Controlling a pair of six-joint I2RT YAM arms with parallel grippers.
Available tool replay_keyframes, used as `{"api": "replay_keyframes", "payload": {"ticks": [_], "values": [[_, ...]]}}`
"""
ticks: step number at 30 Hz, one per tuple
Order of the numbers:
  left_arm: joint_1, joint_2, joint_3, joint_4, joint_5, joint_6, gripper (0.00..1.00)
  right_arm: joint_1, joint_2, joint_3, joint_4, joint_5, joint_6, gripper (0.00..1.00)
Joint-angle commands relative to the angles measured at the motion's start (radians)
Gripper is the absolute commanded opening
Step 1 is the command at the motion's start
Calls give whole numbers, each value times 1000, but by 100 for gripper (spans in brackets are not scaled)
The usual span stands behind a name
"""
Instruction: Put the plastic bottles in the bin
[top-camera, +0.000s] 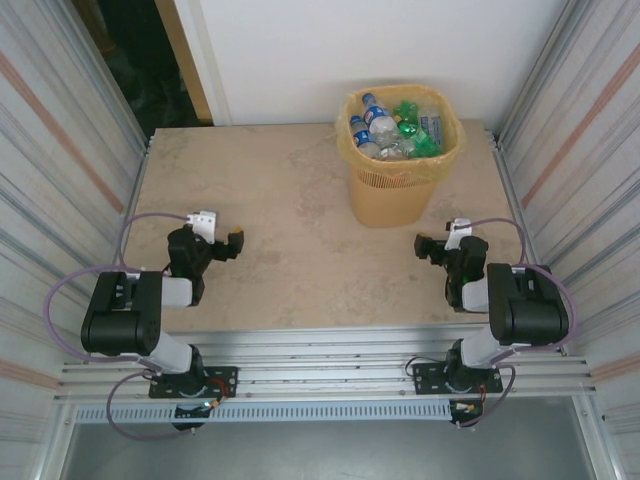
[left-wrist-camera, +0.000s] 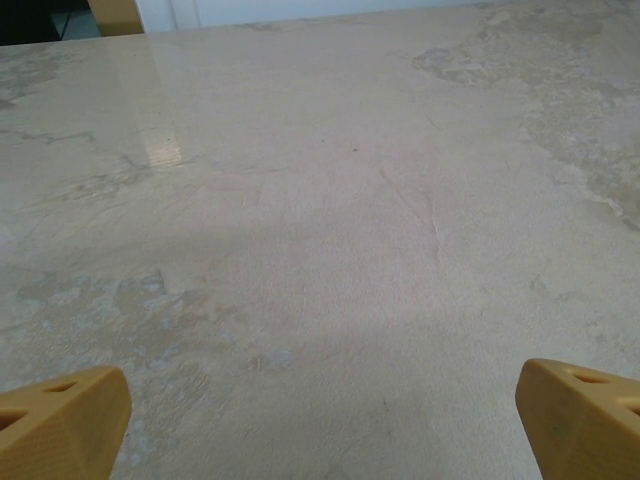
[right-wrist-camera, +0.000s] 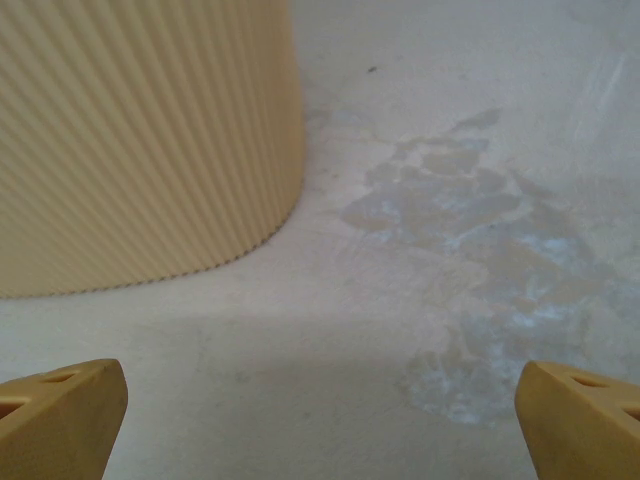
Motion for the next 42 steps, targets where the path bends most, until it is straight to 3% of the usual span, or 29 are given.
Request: {"api": "replay_keyframes", "payload": {"ticks": [1, 15, 18, 42], "values": [[11, 0, 39, -38, -74, -26, 99, -29, 14, 138, -111, 22, 44, 98], [8, 8, 71, -89, -116, -38, 99, 11, 7, 154, -160, 67, 14, 98], [-17, 10, 74, -94, -175, -31, 99, 14, 7, 152, -160, 71, 13, 98], [-17, 6, 71, -89, -175, -29, 99, 13, 9, 154, -162, 72, 13, 98]]}}
